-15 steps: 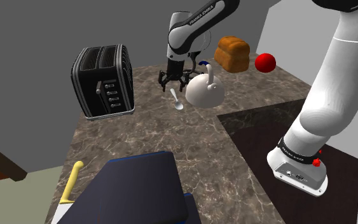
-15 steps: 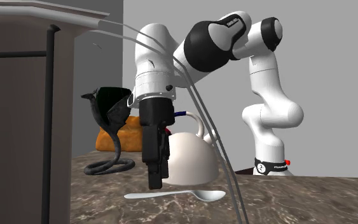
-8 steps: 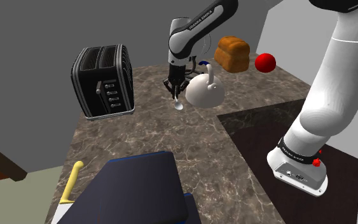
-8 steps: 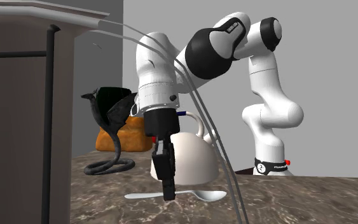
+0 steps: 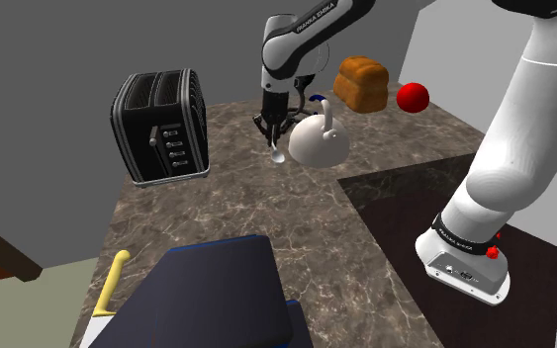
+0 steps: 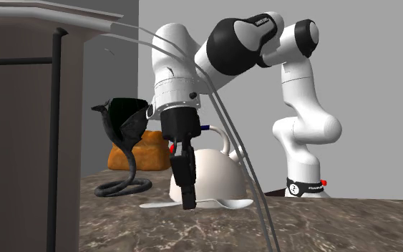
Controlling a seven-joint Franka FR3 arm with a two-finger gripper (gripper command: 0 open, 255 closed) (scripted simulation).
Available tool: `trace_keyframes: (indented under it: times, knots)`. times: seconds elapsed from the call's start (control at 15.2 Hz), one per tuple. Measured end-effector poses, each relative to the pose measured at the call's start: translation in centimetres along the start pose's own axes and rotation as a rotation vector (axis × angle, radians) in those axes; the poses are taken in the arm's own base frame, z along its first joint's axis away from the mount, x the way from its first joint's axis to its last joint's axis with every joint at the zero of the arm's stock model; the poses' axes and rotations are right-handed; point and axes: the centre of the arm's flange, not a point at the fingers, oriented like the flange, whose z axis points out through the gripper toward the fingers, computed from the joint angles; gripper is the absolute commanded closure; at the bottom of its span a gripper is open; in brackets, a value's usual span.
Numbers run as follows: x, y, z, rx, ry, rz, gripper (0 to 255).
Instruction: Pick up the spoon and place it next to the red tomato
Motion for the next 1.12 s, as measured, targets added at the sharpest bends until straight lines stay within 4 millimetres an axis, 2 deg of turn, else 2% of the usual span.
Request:
trace_keyframes:
  times: [1.12]
  knots:
    - [-1.2, -1.3, -8.7, 0.000, 0.000, 0.000, 255]
